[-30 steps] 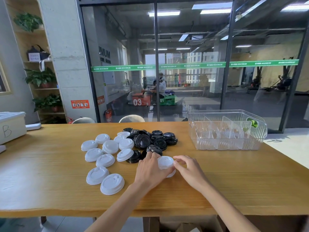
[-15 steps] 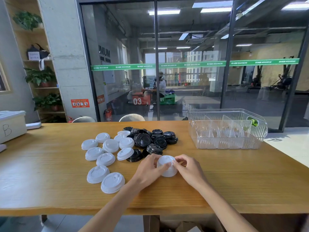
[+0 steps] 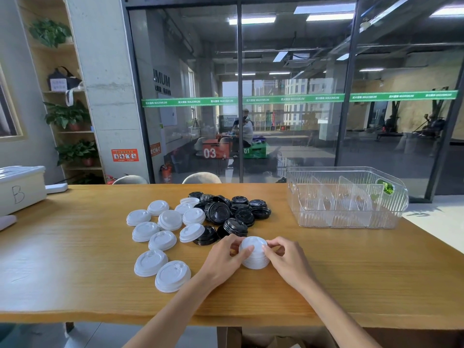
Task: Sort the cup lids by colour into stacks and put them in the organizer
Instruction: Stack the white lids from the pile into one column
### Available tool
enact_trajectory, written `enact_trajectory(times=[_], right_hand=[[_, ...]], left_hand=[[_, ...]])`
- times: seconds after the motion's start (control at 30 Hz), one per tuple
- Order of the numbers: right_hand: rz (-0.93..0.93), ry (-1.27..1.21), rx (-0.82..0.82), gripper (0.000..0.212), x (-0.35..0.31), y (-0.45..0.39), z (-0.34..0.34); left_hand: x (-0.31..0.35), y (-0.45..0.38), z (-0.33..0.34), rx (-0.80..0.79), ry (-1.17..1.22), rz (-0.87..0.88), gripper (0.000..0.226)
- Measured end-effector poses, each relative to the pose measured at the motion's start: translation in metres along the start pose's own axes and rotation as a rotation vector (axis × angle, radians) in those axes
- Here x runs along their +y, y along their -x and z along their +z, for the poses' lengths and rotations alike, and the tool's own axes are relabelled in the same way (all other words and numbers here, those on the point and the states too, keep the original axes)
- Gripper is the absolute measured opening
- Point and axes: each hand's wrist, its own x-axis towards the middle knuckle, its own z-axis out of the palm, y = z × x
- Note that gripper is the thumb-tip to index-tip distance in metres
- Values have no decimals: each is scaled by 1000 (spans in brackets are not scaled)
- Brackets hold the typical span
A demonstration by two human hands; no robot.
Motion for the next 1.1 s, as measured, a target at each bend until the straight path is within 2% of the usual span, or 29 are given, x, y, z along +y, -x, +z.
enact_trajectory(times=[0.23,0.43,0.73,0.97,1.1], right_hand=[[-6,-6,-1,18,3,1,2],[-11,-73,-6,4,2,2,-1],[-5,-87,-9,11,5,-1,2],[-14,-108,-26,7,7,-2,4],[-29,-72,-60,15,8,-2,4]], left_hand=[[-2,1,0,17,-8,8,52],[-5,3,-2,25,-10,27,54],[-10,1,-3,30,71,-31,63],[-11,-1,-11,58,76,-43,48],[-7,-4,-12,5,56,-73,35]])
